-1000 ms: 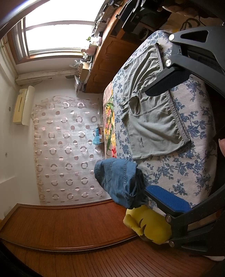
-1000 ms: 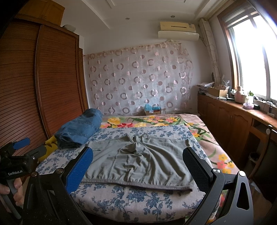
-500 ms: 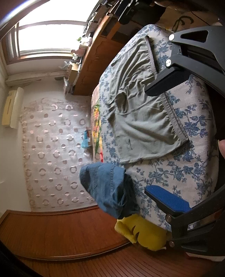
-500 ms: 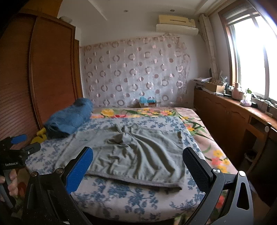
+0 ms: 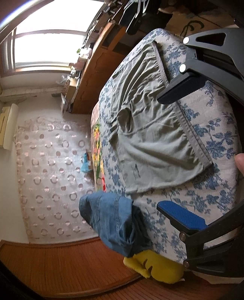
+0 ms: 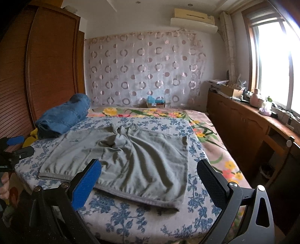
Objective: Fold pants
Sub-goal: 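Reach the right tool to the pants edge and close on it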
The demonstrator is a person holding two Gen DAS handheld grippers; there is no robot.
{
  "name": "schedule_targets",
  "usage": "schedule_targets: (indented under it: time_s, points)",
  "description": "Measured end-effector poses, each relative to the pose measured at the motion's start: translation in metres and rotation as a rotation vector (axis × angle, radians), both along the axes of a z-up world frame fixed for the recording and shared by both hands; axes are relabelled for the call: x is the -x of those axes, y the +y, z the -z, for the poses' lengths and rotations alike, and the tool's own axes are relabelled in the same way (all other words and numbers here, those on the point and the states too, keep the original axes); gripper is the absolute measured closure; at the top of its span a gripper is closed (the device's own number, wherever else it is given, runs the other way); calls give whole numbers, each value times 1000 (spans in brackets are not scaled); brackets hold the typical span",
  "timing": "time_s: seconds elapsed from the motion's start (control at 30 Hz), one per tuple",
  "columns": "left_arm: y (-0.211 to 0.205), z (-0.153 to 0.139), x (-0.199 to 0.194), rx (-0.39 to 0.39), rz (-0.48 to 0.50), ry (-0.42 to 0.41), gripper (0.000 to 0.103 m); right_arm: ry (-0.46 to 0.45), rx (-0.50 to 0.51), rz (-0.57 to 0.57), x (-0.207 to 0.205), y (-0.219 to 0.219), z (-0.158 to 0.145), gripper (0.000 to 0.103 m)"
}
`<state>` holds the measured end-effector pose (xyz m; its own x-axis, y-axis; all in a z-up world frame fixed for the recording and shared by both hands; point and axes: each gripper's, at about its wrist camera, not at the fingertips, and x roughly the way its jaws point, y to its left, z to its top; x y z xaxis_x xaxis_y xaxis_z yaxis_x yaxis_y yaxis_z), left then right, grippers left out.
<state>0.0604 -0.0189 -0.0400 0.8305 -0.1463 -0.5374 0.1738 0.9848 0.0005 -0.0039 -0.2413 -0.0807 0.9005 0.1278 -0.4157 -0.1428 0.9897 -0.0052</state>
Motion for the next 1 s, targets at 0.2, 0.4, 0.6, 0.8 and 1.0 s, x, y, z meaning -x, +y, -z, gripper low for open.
schedule_targets:
  time_s: [0.2, 0.4, 0.6, 0.8, 1.0]
  points:
    - [-8, 5, -12, -22, 34, 17, 0, 43, 41, 1, -28, -7, 4, 8]
    - [-10, 12, -21, -34, 57, 40, 0, 134, 10, -23, -68, -26, 9, 28]
    - [-11, 20, -25, -22, 78, 58, 0, 196, -10, -19, -106, -47, 4, 52]
    - [-8, 25, -26, -2, 75, 78, 0, 313, -31, 44, -153, -63, -3, 58]
    - [-2, 33, -29, 10, 70, 96, 0, 396, -61, 47, -174, -70, -11, 67]
